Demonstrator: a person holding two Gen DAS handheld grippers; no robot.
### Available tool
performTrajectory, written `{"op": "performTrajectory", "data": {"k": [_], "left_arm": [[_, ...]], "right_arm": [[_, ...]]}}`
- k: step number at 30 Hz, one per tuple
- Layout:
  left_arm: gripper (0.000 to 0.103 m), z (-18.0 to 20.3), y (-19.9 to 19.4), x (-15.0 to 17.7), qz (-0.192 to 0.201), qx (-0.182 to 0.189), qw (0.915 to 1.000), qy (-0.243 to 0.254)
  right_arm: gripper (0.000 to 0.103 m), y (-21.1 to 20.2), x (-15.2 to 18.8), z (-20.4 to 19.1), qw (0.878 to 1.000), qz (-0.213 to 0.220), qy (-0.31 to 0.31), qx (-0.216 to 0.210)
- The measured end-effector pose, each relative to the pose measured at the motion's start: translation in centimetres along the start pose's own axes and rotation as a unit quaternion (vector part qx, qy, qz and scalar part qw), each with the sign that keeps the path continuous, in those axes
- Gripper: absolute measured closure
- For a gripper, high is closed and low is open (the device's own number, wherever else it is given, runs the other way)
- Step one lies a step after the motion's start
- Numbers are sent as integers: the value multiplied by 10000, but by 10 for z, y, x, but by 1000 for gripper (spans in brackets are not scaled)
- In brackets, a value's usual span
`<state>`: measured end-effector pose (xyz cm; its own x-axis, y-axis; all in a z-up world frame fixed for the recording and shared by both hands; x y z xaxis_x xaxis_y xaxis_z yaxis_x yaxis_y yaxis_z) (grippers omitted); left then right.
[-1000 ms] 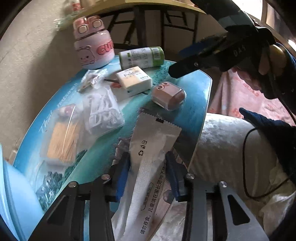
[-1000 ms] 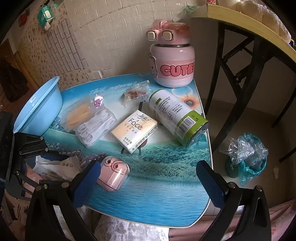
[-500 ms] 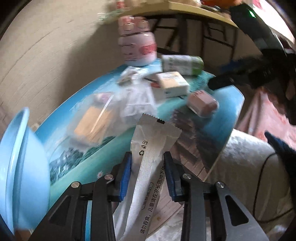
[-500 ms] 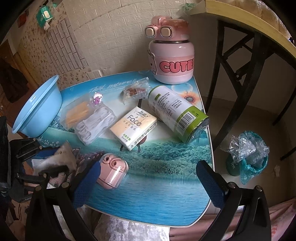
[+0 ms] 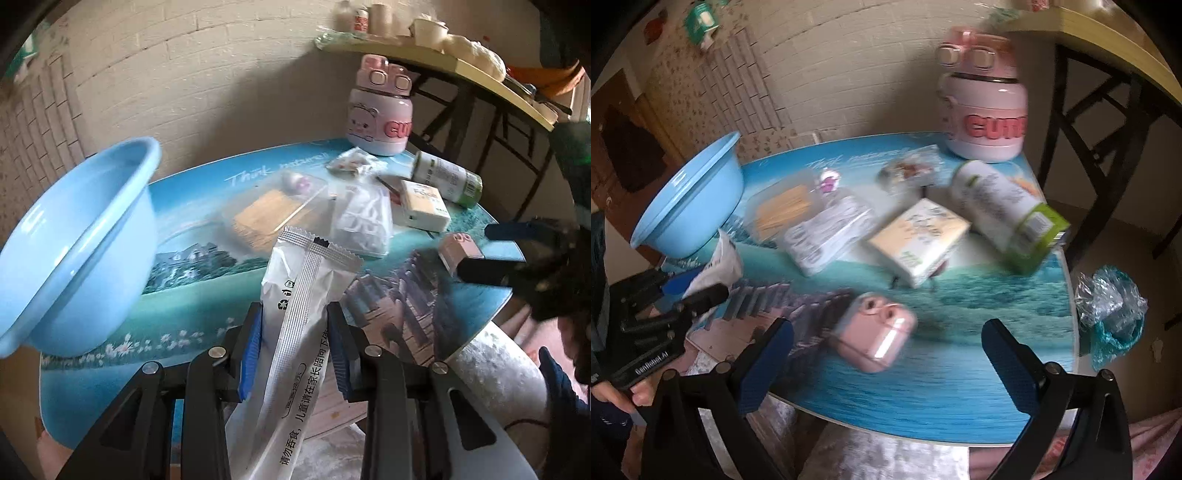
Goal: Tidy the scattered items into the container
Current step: 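Lift the packet with the left gripper while the right gripper grasps the pink earbud case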
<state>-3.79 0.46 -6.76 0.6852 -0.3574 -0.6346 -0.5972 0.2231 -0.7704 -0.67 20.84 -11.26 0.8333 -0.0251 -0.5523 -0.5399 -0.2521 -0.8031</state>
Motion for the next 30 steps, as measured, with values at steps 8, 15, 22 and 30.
{"op": "performTrajectory", "data": {"k": [8, 15, 22, 30], "left_arm": [[71, -12, -3, 5, 23, -58, 9992, -392], [70, -18, -7, 8, 73, -51, 9976, -693], [70, -23, -9, 11, 115, -82, 9955, -939], [70, -21, -10, 14, 102, -33, 9937, -1111]], "right_arm": [[24, 11, 9, 0, 9981, 298, 369, 403], [39, 17, 11, -11, 9946, 457, 521, 769], [49, 19, 18, -17, 9861, 667, 512, 1432], [56, 20, 16, -14, 9848, 816, 564, 1424]]}}
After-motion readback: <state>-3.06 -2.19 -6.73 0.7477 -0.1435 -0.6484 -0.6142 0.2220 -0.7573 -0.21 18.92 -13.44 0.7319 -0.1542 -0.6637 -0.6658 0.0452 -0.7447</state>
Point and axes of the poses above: each gripper's, at about its wrist camera, not at the fingertips, and y roughly the way its jaws point, z to its right, x to its underside, the point moved 4 cm from there along y, roughly the way its jaws point, and after that the axes turned 4 degrees about y, right-handed, at the moved point
